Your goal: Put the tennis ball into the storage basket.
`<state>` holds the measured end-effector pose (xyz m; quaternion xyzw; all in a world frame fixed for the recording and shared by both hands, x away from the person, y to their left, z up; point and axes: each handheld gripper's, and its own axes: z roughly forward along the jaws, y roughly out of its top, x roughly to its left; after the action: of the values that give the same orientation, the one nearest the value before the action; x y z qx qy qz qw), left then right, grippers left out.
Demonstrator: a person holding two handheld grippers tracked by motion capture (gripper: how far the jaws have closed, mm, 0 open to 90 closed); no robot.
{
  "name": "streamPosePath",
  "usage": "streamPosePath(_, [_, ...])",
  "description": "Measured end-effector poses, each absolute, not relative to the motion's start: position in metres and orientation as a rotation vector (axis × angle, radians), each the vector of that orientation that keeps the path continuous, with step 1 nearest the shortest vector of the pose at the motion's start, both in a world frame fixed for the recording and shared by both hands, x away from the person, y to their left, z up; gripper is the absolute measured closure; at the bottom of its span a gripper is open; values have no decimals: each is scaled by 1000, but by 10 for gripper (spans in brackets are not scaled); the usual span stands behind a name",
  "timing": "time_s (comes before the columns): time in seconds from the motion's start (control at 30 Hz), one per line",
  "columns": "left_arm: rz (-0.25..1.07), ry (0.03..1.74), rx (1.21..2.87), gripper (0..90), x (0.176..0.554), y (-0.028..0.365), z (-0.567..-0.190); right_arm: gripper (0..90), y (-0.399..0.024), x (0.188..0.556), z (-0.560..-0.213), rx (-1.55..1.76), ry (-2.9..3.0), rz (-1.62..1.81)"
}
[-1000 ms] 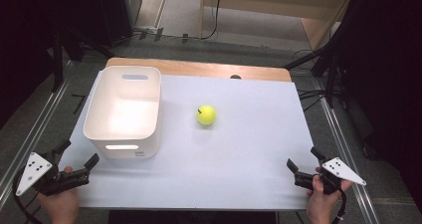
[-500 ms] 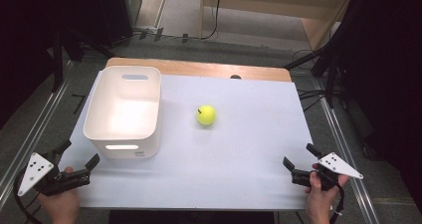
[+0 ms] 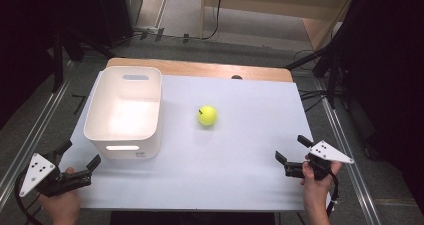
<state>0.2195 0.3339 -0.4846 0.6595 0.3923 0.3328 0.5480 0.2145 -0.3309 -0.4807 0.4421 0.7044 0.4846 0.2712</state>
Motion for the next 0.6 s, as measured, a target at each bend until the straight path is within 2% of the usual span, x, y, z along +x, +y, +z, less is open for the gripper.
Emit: streamPosePath(0.6, [785,927,1551,0,220,334,-485,0,-294,256,-456,1152,2036,1237])
